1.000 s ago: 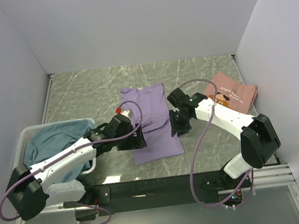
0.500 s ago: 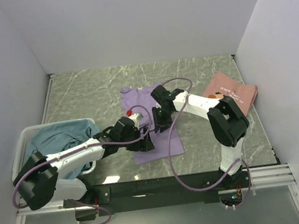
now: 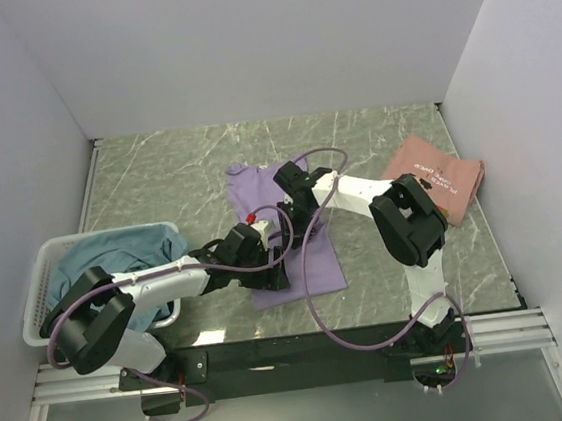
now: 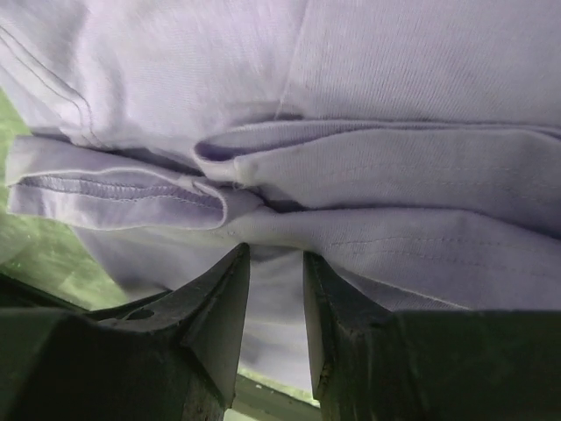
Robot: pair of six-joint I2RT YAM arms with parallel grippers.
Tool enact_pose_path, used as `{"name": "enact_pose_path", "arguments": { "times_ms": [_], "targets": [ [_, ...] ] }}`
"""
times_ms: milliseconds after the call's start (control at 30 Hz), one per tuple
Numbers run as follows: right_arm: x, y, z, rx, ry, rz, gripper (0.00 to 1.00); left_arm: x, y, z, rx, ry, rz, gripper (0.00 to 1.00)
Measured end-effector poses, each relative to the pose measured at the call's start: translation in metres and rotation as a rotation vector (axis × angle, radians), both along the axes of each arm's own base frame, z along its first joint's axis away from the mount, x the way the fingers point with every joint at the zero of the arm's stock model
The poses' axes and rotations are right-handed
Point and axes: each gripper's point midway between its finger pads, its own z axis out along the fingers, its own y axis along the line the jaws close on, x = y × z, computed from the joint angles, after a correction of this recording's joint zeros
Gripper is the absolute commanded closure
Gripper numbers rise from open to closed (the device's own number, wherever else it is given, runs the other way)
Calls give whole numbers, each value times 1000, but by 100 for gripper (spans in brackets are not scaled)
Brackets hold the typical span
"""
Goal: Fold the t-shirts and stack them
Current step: Fold the tshirt
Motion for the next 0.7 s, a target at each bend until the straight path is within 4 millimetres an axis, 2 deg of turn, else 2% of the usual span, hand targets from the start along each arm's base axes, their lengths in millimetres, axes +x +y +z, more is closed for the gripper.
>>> {"name": "enact_pose_path", "arguments": {
  "times_ms": [200, 500, 600, 700],
  "targets": [
    [18, 9, 7, -7, -41, -14, 62, -3, 2, 0, 0, -5, -10, 22],
    [64, 26, 13, -25, -115, -53, 62, -10, 10, 0, -7, -16, -16, 22],
    [75, 26, 10, -34, -122, -66, 62, -12, 12, 0, -4, -14, -16, 21],
    [86, 23, 16, -30, -130, -88, 62, -15, 15, 0, 6, -7, -17, 21]
  ]
}}
